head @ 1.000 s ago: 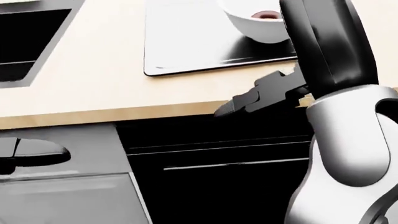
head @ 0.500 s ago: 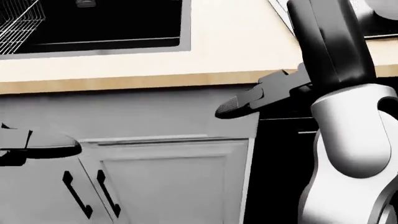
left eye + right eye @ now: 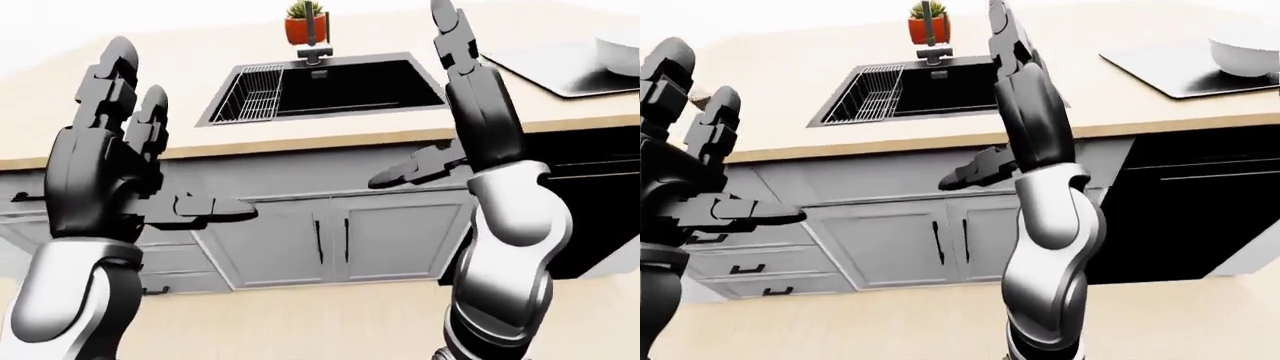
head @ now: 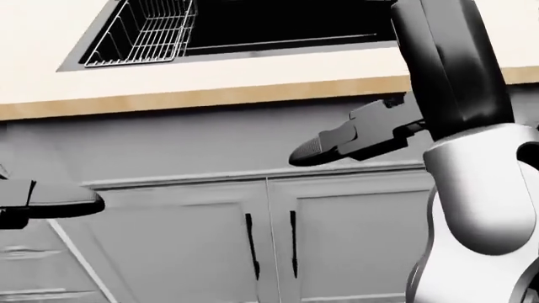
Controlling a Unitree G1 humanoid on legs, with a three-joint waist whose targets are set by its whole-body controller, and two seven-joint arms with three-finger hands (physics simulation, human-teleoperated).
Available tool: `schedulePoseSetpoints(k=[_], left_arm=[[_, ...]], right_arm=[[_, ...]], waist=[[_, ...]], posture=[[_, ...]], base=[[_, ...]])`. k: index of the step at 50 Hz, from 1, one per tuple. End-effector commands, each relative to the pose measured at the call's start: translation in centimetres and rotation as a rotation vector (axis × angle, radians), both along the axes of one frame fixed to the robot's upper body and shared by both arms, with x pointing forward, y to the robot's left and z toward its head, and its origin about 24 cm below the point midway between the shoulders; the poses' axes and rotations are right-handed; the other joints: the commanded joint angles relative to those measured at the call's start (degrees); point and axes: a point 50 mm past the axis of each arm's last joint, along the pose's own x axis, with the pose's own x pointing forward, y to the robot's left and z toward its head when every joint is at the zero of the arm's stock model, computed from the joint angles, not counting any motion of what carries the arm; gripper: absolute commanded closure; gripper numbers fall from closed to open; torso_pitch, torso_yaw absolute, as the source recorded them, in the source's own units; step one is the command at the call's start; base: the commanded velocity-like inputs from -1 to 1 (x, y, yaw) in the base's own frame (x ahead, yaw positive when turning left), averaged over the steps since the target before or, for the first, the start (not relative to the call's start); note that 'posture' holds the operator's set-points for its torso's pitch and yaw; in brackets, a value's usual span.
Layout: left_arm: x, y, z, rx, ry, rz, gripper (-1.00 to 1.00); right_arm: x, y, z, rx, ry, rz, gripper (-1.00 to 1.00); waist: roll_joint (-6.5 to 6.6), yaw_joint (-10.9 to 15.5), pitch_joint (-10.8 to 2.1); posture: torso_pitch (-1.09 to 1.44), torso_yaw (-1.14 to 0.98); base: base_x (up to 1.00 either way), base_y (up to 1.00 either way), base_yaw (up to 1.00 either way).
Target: Pick up the bowl with donut and place it on the tray. Pick up the cupcake and place it on the tray.
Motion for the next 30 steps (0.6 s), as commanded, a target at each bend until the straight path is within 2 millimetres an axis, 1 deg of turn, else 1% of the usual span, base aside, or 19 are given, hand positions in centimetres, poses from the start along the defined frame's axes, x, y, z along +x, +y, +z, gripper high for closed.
schedulePoseSetpoints(k=[1,2,3,6,9,11,12,13,14,16,18,19,21,22,23,24,25,28,30], left_arm=[[-0.09,0.17,0.48,0.004,-0.031,0.012,-1.0],[-0.09,0.15,0.48,0.005,-0.031,0.012,-1.0],[-0.07,0.17,0.46,0.004,-0.031,0.013,-1.0],[-0.09,0.19,0.42,0.003,-0.031,0.012,-1.0],[-0.04,0.18,0.41,0.004,-0.03,0.012,-1.0],[-0.04,0.18,0.42,0.004,-0.031,0.012,-1.0],[-0.05,0.19,0.43,0.004,-0.031,0.012,-1.0],[-0.07,0.21,0.45,0.003,-0.031,0.013,-1.0],[-0.08,0.22,0.46,0.004,-0.031,0.013,-1.0],[-0.07,0.25,0.45,0.003,-0.03,0.014,-1.0],[-0.12,0.26,0.53,0.003,-0.032,0.014,-1.0],[-0.14,0.26,0.59,0.003,-0.033,0.014,-1.0],[-0.16,0.25,0.62,0.004,-0.033,0.013,-1.0],[-0.17,0.26,0.63,0.003,-0.033,0.014,-1.0],[-0.16,0.25,0.64,0.004,-0.033,0.014,-1.0],[-0.17,0.24,0.67,0.004,-0.034,0.013,-1.0],[-0.16,0.23,0.71,0.005,-0.035,0.013,-1.0],[-0.13,0.22,0.77,0.006,-0.036,0.013,-1.0],[-0.12,0.21,0.81,0.006,-0.036,0.012,-1.0]], right_arm=[[-0.14,0.23,0.38,-0.003,-0.027,0.01,-1.0],[-0.14,0.21,0.37,-0.002,-0.027,0.01,-1.0],[-0.16,0.23,0.38,-0.001,-0.027,0.01,-1.0],[-0.16,0.24,0.35,0.001,-0.029,0.01,-1.0],[-0.12,0.24,0.33,0.003,-0.029,0.01,-1.0],[-0.11,0.25,0.32,0.003,-0.03,0.011,-1.0],[-0.08,0.23,0.28,0.004,-0.03,0.011,-1.0],[-0.07,0.23,0.26,0.004,-0.03,0.01,-1.0],[-0.09,0.23,0.29,0.004,-0.03,0.01,-1.0],[-0.1,0.24,0.31,0.003,-0.031,0.01,-1.0],[-0.18,0.28,0.51,0.004,-0.033,0.01,-1.0],[-0.24,0.32,0.59,0.004,-0.034,0.011,-1.0],[-0.17,0.32,0.56,0.001,-0.035,0.01,-1.0],[-0.19,0.32,0.57,0.001,-0.034,0.009,-1.0],[-0.17,0.31,0.57,0.002,-0.034,0.009,-1.0],[-0.19,0.32,0.59,0.002,-0.034,0.01,-1.0],[-0.13,0.29,0.58,0.003,-0.035,0.01,-1.0],[-0.11,0.27,0.6,0.004,-0.036,0.01,-1.0],[-0.1,0.25,0.58,0.005,-0.038,0.01,-1.0]], waist=[[2.91,0.4,-1.63],[2.62,0.8,-1.31],[1.23,1.0,-0.09],[-0.19,1.9,-0.11],[-1.69,2.4,0.95],[-2.75,2.4,0.87],[-3.88,2.4,0.26],[-6.75,1.3,-1.11],[-3.97,1.6,0.87],[-5.3,1.5,-0.99],[-5.63,1.5,-1.25],[-5.1,1.2,-0.82],[-2.91,0.8,-0.03],[-1.06,0.9,-0.33],[2.98,1.4,-1.62],[3.07,1.8,-1.46],[1.41,1.9,-0.4],[0.05,2.5,-0.17],[-1.32,2.6,0.45]], posture=[[0.0,0.0],[0.0,0.0],[0.0,0.0],[0.0,0.0],[0.0,0.0],[0.0,0.0],[0.0,0.0],[0.0,0.0],[0.0,0.0],[0.0,0.0],[0.0,0.0],[0.0,0.0],[0.0,0.0],[0.0,0.0],[0.0,0.0],[0.0,0.0],[0.0,0.0],[0.0,0.0],[0.0,0.0]], base=[[0.22,0.98,0.0],[0.23,0.98,0.0],[0.22,0.98,0.0],[0.22,0.98,0.0],[0.21,0.97,0.0],[0.22,0.98,0.0],[0.22,0.98,0.0],[0.22,0.98,0.0],[0.22,0.98,0.0],[0.22,0.98,0.0],[0.21,0.98,0.0],[0.21,0.97,0.0],[0.21,0.98,0.0],[0.22,0.98,0.0],[0.21,0.98,0.0],[0.2,0.98,0.0],[0.23,0.98,0.0],[0.22,0.97,0.0],[0.22,0.81,0.0]])
